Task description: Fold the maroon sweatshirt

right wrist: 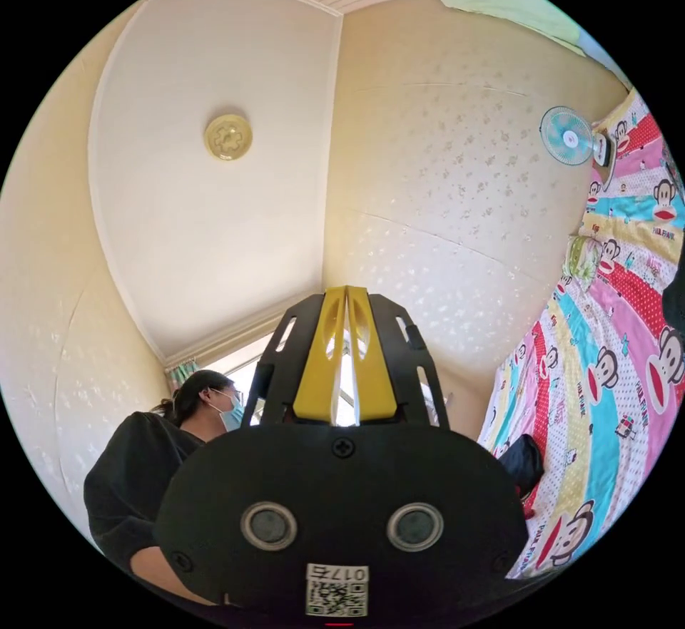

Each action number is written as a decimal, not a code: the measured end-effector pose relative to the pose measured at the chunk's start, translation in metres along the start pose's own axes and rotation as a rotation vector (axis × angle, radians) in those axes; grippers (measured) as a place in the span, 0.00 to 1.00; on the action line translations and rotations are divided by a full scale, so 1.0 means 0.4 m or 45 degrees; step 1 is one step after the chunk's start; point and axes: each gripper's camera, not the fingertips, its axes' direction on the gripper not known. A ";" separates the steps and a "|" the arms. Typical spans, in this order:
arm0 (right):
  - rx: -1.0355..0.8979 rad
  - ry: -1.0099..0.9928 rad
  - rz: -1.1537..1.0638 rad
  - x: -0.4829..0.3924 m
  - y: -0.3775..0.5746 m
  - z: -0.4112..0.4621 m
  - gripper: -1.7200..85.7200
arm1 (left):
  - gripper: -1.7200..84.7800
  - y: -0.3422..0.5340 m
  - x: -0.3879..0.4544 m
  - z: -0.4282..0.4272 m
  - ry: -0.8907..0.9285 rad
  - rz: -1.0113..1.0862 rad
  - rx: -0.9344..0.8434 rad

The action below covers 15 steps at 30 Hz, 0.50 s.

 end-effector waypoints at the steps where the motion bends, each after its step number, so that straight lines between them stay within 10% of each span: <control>1: -0.044 -0.001 0.013 0.003 -0.010 0.018 0.03 | 0.07 -0.032 0.064 0.027 0.142 0.160 -0.028; 10: -0.468 -0.155 -0.068 -0.025 -0.032 0.272 0.03 | 0.07 -0.112 0.119 0.158 1.497 0.419 0.324; 15: -0.784 -0.032 -0.203 -0.087 0.029 0.389 0.07 | 0.07 -0.069 0.253 0.316 1.662 0.382 0.183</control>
